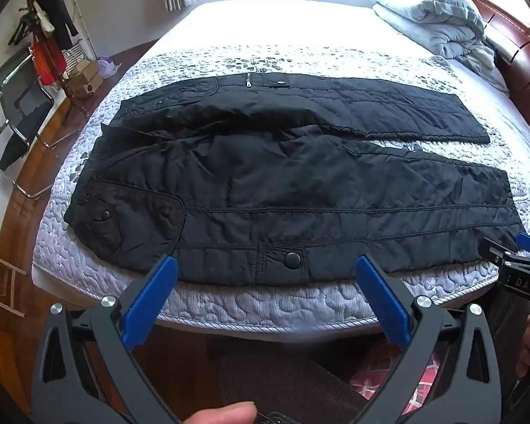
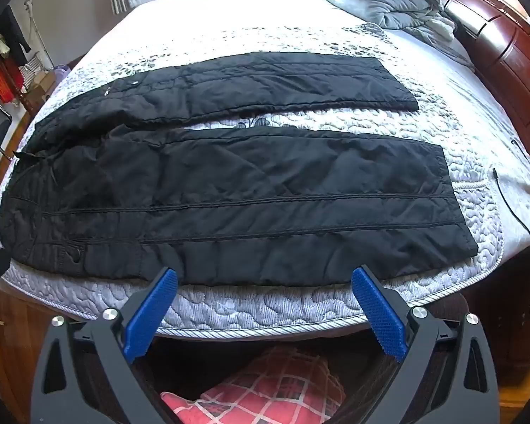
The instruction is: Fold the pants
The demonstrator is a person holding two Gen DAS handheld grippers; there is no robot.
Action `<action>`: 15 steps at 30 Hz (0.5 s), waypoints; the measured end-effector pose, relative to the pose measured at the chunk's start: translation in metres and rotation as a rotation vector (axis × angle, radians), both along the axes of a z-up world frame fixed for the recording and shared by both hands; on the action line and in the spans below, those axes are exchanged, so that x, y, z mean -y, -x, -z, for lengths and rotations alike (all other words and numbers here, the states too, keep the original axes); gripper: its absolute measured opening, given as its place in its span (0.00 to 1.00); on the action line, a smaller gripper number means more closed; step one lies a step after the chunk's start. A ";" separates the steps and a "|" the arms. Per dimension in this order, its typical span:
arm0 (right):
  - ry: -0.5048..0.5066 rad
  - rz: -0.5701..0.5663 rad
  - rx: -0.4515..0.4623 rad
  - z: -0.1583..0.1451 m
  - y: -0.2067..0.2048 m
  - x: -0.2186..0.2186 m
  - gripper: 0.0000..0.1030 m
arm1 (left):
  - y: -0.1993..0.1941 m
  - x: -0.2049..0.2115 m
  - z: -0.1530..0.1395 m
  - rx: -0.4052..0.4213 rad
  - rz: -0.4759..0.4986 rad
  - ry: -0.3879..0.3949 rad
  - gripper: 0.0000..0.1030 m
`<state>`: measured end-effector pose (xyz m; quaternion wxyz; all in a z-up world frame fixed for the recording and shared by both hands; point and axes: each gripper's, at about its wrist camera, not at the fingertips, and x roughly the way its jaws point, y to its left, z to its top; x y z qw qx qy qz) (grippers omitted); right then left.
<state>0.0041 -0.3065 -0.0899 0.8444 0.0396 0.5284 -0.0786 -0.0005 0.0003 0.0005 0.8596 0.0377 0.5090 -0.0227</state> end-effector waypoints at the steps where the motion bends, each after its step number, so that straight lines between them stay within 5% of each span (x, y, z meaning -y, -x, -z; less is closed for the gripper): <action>1: -0.001 -0.001 -0.001 0.000 0.000 0.000 0.97 | 0.000 0.000 0.000 0.001 0.001 0.001 0.98; 15: -0.005 -0.002 -0.001 -0.001 0.000 -0.001 0.97 | -0.003 0.005 -0.004 0.006 0.008 -0.018 0.98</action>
